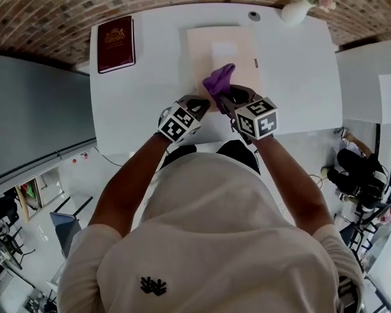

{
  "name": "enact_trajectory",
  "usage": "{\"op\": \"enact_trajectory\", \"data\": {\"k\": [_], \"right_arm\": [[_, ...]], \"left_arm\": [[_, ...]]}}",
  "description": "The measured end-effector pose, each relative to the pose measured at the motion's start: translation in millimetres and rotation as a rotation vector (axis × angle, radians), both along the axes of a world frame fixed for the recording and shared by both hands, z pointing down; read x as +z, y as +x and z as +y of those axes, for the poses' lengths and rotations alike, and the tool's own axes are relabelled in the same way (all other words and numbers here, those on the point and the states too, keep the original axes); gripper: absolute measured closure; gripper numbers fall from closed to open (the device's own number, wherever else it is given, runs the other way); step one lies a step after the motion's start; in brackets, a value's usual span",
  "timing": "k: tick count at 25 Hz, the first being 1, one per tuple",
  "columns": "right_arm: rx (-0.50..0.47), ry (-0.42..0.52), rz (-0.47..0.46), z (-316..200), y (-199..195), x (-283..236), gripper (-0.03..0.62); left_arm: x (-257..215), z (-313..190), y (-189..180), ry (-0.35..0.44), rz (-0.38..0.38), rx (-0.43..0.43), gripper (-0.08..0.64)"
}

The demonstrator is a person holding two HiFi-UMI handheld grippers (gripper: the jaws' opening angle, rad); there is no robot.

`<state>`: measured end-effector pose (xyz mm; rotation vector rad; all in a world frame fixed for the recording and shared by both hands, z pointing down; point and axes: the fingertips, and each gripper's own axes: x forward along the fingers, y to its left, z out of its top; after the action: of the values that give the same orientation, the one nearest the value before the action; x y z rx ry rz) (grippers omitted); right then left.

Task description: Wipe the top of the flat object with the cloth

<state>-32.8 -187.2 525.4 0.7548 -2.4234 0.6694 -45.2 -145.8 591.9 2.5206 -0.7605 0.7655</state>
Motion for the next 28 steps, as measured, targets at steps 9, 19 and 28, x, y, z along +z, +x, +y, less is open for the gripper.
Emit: {"op": "enact_trajectory", "data": {"k": [9, 19, 28], "right_arm": [[0.058, -0.076, 0.029, -5.5, -25.9, 55.3, 0.476], [0.149, -0.043, 0.083, -21.8, 37.4, 66.8, 0.476], [0.303, -0.025, 0.178, -42.0, 124.6, 67.1, 0.476]], "left_arm": [[11.9, -0.3, 0.0, -0.006, 0.011, 0.084, 0.535], [16.8, -2.1, 0.9, -0.009, -0.021, 0.103, 0.535], [19.2, -0.4, 2.3, -0.034, -0.034, 0.120, 0.535]]}}
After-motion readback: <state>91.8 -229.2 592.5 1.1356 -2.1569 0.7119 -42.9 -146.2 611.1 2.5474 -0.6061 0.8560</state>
